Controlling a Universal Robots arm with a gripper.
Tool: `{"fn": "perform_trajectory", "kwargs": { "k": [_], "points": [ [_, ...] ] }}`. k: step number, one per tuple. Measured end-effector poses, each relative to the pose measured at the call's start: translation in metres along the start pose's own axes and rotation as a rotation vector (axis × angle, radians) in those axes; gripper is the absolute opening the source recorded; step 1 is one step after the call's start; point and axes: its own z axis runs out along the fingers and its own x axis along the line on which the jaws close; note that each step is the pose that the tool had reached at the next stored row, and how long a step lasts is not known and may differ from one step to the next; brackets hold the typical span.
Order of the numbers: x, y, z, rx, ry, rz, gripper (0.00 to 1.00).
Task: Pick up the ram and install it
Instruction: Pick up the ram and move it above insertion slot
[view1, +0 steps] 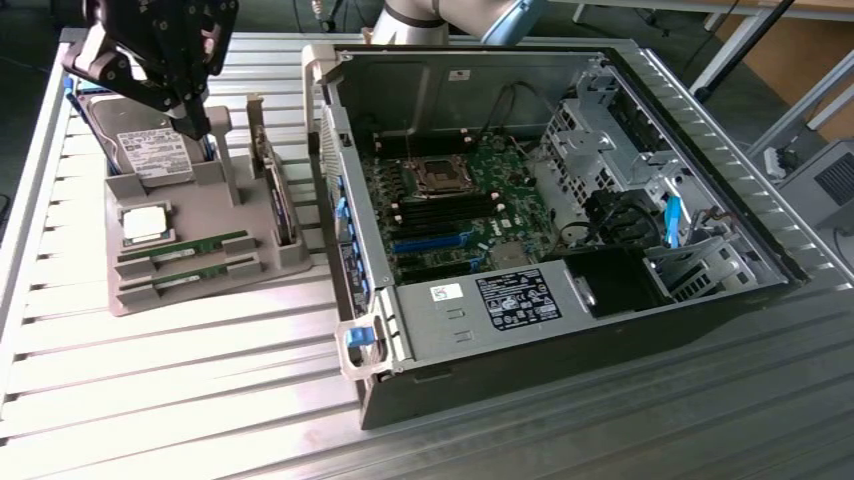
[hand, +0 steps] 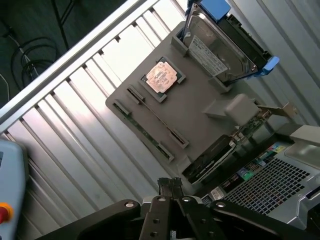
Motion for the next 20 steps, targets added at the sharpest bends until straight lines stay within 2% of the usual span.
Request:
{"fn": "perform_trajectory", "kwargs": {
  "k": [9,20],
  "points": [
    [0.0,0.0,0.0,0.0093,0.0063,-0.099,0.09],
    [0.0,0.0,0.0,0.0201,0.0106,-0.258,0.09]
  ]
}}
